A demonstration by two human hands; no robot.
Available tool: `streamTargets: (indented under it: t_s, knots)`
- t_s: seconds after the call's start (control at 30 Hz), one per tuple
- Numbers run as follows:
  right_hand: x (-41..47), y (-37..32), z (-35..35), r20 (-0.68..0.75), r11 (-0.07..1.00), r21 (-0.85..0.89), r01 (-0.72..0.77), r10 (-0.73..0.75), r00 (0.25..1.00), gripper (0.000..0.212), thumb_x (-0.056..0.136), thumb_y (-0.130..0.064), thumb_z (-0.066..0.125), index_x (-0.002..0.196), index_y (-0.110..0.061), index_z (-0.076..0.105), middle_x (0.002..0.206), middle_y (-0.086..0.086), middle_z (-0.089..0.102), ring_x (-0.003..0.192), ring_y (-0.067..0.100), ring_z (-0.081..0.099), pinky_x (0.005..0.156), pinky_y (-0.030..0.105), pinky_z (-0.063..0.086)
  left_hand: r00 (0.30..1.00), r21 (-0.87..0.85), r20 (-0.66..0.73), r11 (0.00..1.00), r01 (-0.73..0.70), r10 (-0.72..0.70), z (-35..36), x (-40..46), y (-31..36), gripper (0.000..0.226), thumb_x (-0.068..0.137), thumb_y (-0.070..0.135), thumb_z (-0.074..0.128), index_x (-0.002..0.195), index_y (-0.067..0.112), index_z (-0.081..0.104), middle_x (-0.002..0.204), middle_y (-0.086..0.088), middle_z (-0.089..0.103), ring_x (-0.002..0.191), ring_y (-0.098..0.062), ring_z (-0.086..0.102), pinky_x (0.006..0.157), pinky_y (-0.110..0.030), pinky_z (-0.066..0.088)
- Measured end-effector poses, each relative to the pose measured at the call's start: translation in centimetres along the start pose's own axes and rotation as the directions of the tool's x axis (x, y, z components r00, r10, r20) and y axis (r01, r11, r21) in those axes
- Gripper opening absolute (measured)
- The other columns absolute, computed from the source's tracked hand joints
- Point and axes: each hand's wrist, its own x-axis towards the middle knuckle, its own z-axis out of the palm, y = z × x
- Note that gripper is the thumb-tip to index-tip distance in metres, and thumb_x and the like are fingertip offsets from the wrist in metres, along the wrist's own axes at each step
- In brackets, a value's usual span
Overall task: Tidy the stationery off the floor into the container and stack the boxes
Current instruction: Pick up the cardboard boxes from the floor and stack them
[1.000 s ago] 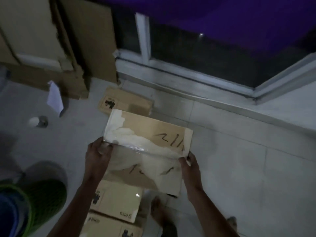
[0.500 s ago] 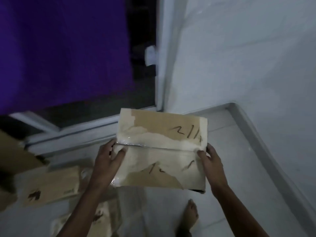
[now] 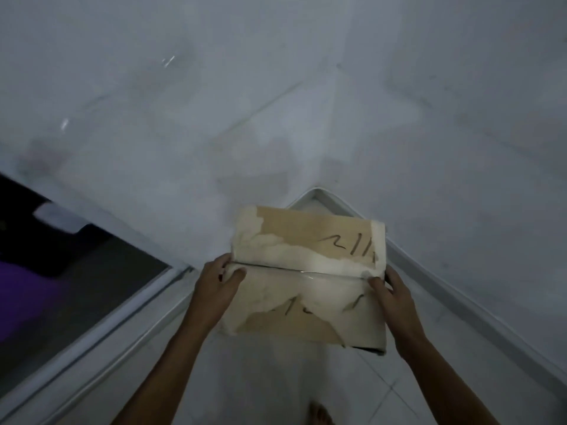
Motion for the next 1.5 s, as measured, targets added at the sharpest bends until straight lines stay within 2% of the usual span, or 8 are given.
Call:
streamTargets:
  t_s: [0.23,0.43,0.5,0.6,0.73,0.83,1.2,1.5]
  knots:
    - [6.0,0.6,-3.4,-0.078,0.994,0.058,-0.096,0.1,0.992,0.049,0.089,-0.051,0.053,0.134,-0.031,0.049,0.129,-0.002,0.056,0.112,0.021,0.054,0.092,0.046,0.048,0.984,0.151,0.177,0.987,-0.05,0.023,5.5,8.1,5.9,0.047,0.091,0.035,0.057,0.135,0.022,0.046,0.133,-0.005,0.046,0.117,-0.025,0.049,0.094,-0.036,0.042]
    - [10.8,3.1,-2.3,-0.104,0.966,0.138,-0.218,0.233,0.967,0.061,0.081,-0.06,0.054,0.134,-0.03,0.048,0.123,-0.006,0.053,0.109,0.018,0.054,0.086,0.038,0.047,0.95,0.252,0.307,0.957,-0.141,0.059,10.6,15.8,6.0,0.046,0.09,0.03,0.058,0.133,0.015,0.049,0.133,-0.011,0.048,0.115,-0.025,0.051,0.092,-0.033,0.043]
    - [12.7,4.7,-0.9,-0.142,0.955,0.166,-0.244,0.268,0.953,0.053,0.086,-0.054,0.055,0.132,-0.029,0.049,0.122,-0.005,0.056,0.105,0.014,0.056,0.081,0.033,0.048,0.927,0.268,0.368,0.947,-0.176,0.068,12.3,19.0,5.0,0.043,0.09,0.027,0.059,0.13,0.012,0.052,0.131,-0.014,0.05,0.11,-0.022,0.052,0.085,-0.028,0.039]
    - [15.8,7.4,1.2,-0.185,0.944,0.196,-0.264,0.3,0.936,0.031,0.092,-0.043,0.053,0.122,-0.033,0.051,0.119,-0.003,0.059,0.1,0.013,0.058,0.077,0.034,0.05,0.901,0.293,0.434,0.946,-0.138,-0.003,14.8,23.4,3.0,0.055,0.091,0.03,0.059,0.14,0.014,0.042,0.143,-0.011,0.041,0.128,-0.023,0.043,0.098,-0.03,0.036]
    - [19.2,11.2,4.5,-0.198,0.913,0.255,-0.318,0.371,0.907,0.035,0.094,-0.038,0.052,0.127,-0.027,0.049,0.119,0.001,0.059,0.102,0.018,0.059,0.082,0.038,0.052,0.875,0.293,0.482,0.949,-0.115,-0.042,17.9,28.5,0.3,0.06,0.09,0.031,0.059,0.144,0.015,0.036,0.149,-0.01,0.035,0.134,-0.024,0.037,0.105,-0.032,0.032]
    - [21.2,13.9,6.0,-0.197,0.894,0.279,-0.351,0.411,0.89,0.038,0.095,-0.033,0.051,0.132,-0.022,0.048,0.12,0.003,0.057,0.104,0.021,0.058,0.086,0.043,0.052,0.863,0.311,0.503,0.942,-0.128,-0.048,20.2,31.5,-1.3,0.06,0.089,0.03,0.06,0.143,0.015,0.038,0.148,-0.01,0.037,0.134,-0.023,0.037,0.104,-0.029,0.031]
    - [29.0,20.9,9.2,-0.144,0.844,0.337,-0.418,0.485,0.863,0.026,0.097,-0.026,0.048,0.123,-0.029,0.049,0.11,-0.012,0.059,0.099,0.008,0.058,0.07,0.024,0.049,0.851,0.294,0.52,0.951,-0.099,-0.072,27.7,40.6,-7.0,0.058,0.089,0.029,0.06,0.142,0.019,0.039,0.148,-0.006,0.039,0.134,-0.022,0.038,0.098,-0.025,0.031]
    - [38.9,26.1,9.8,-0.124,0.872,0.313,-0.376,0.43,0.894,0.031,0.097,-0.028,0.049,0.128,-0.024,0.05,0.118,-0.001,0.058,0.103,0.013,0.057,0.082,0.034,0.049,0.864,0.22,0.503,0.969,-0.108,-0.018,35.1,47.4,-9.8,0.056,0.09,0.019,0.06,0.142,0.012,0.04,0.147,-0.007,0.04,0.134,-0.022,0.039,0.1,-0.025,0.031]
